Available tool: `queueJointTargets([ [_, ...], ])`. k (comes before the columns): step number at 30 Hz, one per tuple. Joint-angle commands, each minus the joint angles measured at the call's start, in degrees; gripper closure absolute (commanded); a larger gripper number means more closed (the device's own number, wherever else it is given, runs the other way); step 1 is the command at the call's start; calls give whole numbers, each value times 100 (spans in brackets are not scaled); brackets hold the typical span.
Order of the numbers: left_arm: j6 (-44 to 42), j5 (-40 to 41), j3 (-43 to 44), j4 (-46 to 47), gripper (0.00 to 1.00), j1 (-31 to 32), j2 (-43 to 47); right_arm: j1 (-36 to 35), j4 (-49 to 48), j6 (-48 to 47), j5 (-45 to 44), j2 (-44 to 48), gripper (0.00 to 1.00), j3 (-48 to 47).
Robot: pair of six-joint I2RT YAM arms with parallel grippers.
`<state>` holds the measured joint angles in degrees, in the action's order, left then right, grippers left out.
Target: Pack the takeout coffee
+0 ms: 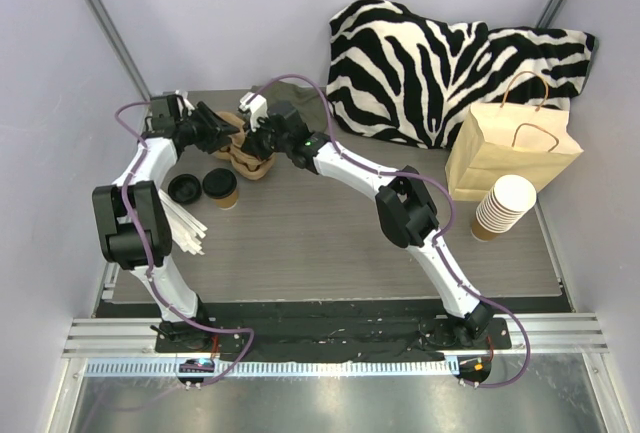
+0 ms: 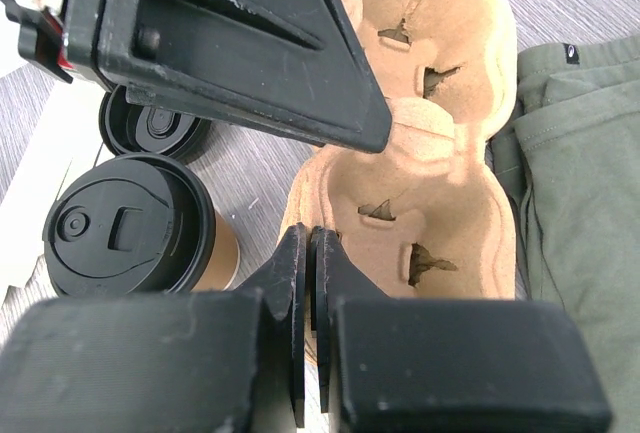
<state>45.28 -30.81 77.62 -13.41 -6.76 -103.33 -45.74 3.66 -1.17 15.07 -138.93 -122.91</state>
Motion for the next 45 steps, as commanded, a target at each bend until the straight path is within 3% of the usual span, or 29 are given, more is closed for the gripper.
queueJointTargets([
  [1, 227, -294, -28, 400, 53, 8, 24, -41, -331, 82, -30, 86, 99, -163],
  [31, -1, 347, -90, -223, 47, -246, -240, -41, -524, 249, -215, 349, 99, -567],
  [41, 86, 181, 16, -110, 34, -255, -232, -41, -498, 188, -189, 464, 99, -567],
  [45, 244, -48, 104, 154, 23, -246, -57, -41, -489, 143, -180, 499, 99, -506],
])
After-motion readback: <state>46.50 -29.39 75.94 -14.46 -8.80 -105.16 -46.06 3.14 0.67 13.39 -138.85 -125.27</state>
